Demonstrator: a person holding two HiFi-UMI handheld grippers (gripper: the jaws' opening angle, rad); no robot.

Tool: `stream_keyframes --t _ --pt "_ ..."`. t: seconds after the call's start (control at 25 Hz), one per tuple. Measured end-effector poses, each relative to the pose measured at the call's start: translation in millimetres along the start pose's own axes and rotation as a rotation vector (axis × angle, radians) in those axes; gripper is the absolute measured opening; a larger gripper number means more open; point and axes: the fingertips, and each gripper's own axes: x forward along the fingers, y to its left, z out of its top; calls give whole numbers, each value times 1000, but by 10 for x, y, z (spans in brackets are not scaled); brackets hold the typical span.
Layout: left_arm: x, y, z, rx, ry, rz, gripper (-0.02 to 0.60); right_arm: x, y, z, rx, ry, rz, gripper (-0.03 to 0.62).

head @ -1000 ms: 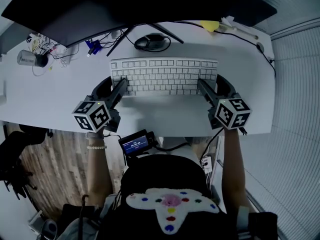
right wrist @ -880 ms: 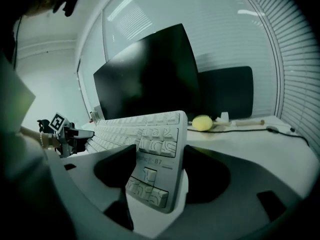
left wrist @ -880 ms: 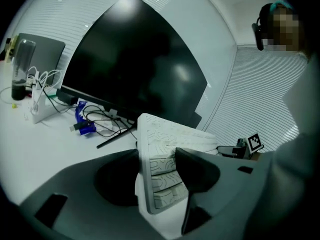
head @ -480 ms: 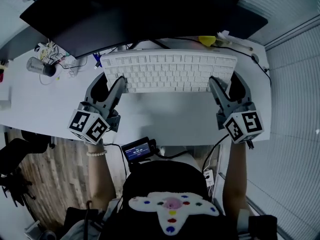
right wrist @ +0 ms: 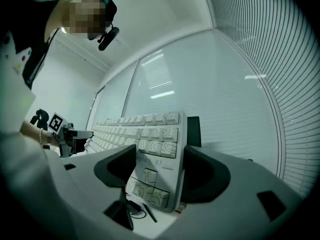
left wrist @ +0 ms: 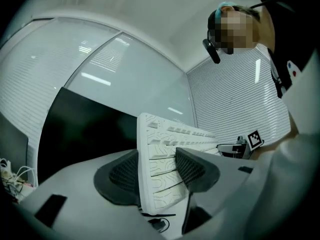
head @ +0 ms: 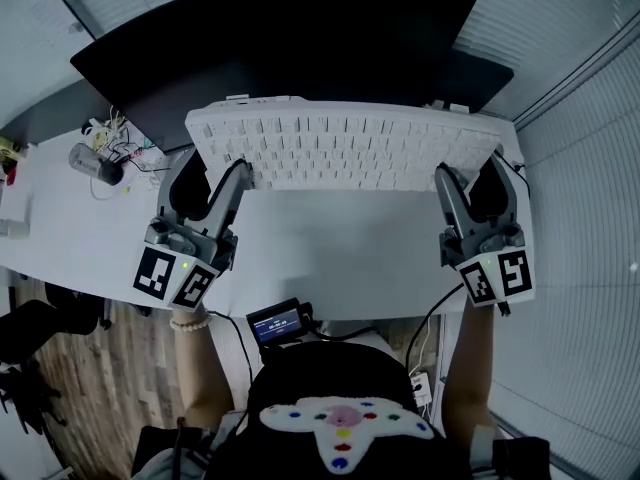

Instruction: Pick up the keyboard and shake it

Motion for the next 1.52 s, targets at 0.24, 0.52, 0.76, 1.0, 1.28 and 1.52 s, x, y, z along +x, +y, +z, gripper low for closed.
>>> stream_keyframes --t 0.24,0.52,0.76,1.0,1.28,1.52 --pt "-20 -10 -15 -69 58 26 238 8 -8 46 35 97 7 310" --pt "-2 -1 13 8 -17 18 238 30 -25 5 11 -4 7 310" --pt "16 9 17 45 -48 12 238 46 -35 -30 2 -47 5 310" --pt "12 11 31 47 -50 9 238 42 -33 -25 7 -36 2 310" --pt "-9 1 4 -12 2 31 239 35 -29 -3 25 36 7 310" --pt "-41 -24 -49 -60 51 47 239 14 -25 -1 38 96 13 310"
